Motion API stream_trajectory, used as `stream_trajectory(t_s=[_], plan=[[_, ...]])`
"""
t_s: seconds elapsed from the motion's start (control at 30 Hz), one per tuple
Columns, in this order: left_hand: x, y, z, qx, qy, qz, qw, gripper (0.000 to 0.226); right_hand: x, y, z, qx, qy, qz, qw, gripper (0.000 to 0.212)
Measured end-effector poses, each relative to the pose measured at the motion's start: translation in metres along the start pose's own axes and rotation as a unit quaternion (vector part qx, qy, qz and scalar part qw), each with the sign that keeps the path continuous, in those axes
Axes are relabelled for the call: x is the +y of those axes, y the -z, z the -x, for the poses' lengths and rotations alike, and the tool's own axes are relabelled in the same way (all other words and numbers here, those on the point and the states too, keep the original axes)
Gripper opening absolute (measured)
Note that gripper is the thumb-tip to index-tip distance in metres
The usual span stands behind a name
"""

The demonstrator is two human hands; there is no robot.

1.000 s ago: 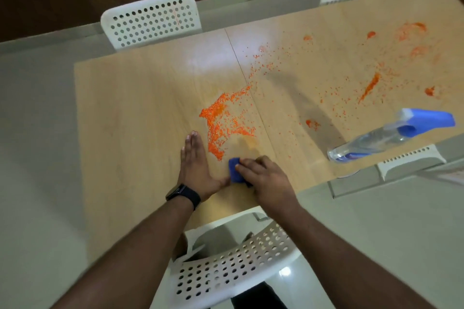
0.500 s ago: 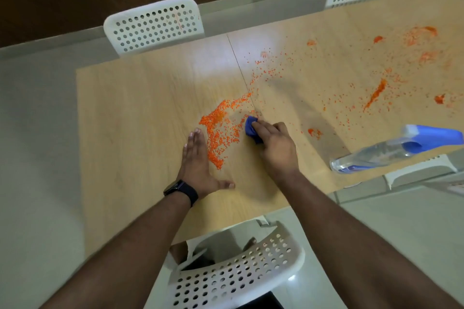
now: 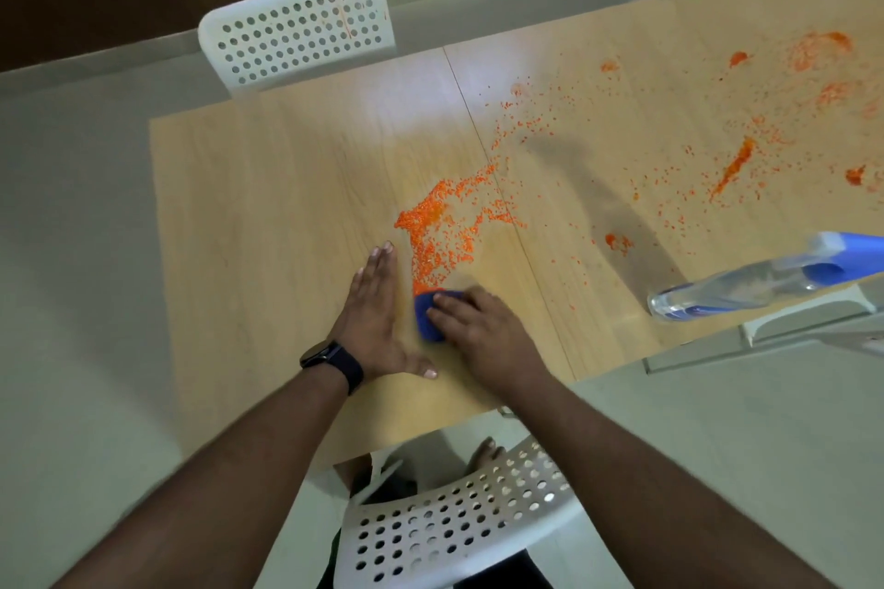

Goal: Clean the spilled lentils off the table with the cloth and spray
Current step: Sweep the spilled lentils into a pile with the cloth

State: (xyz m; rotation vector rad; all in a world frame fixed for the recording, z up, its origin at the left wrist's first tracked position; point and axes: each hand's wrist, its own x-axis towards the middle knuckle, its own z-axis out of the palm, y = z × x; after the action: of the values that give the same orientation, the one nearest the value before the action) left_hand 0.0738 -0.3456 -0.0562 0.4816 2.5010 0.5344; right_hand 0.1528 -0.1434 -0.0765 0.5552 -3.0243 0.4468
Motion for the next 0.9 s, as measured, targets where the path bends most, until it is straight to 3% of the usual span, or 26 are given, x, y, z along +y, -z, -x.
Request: stream_trajectory(t_s=[0.13, 0.27, 0.4, 0.53, 0.6, 0.7, 0.77, 0.9], plan=[[-0.003, 0.005, 0.000, 0.000, -0.005, 0.012, 1.000, 0.181, 0.017, 0.012, -0.041, 0.032, -0.140, -0.024, 0.989, 0.042], [-0.007, 0.016, -0.003, 0.017, 0.027, 0.019, 0.999, 0.179, 0.008, 0.021, -0.048, 0.046, -0.237, -0.056, 0.969, 0.056], [-0.017, 0.030, -0.011, 0.032, 0.035, 0.021, 0.999, 0.174, -0.032, 0.020, -0.023, 0.086, -0.178, -0.058, 0.979, 0.053], [-0.028, 0.031, -0.022, 0.044, -0.012, 0.012, 0.999, 0.156, -0.060, -0.009, -0.013, 0.023, -0.073, -0.023, 0.997, 0.049], [-0.030, 0.032, -0.024, 0.038, -0.012, 0.020, 0.999, 0.163, -0.055, -0.015, -0.028, 0.017, -0.097, -0.018, 0.995, 0.046], [-0.032, 0.034, -0.026, 0.021, -0.004, 0.026, 0.999, 0.179, -0.043, -0.007, -0.060, 0.011, -0.155, -0.007, 0.988, 0.058], [-0.035, 0.037, -0.028, 0.014, -0.009, 0.008, 1.000, 0.183, -0.034, 0.000, -0.078, 0.032, -0.203, -0.003, 0.979, 0.047], [-0.042, 0.046, -0.030, 0.011, -0.007, -0.001, 1.000, 0.182, -0.019, 0.011, -0.092, 0.068, -0.326, -0.015, 0.943, 0.048]])
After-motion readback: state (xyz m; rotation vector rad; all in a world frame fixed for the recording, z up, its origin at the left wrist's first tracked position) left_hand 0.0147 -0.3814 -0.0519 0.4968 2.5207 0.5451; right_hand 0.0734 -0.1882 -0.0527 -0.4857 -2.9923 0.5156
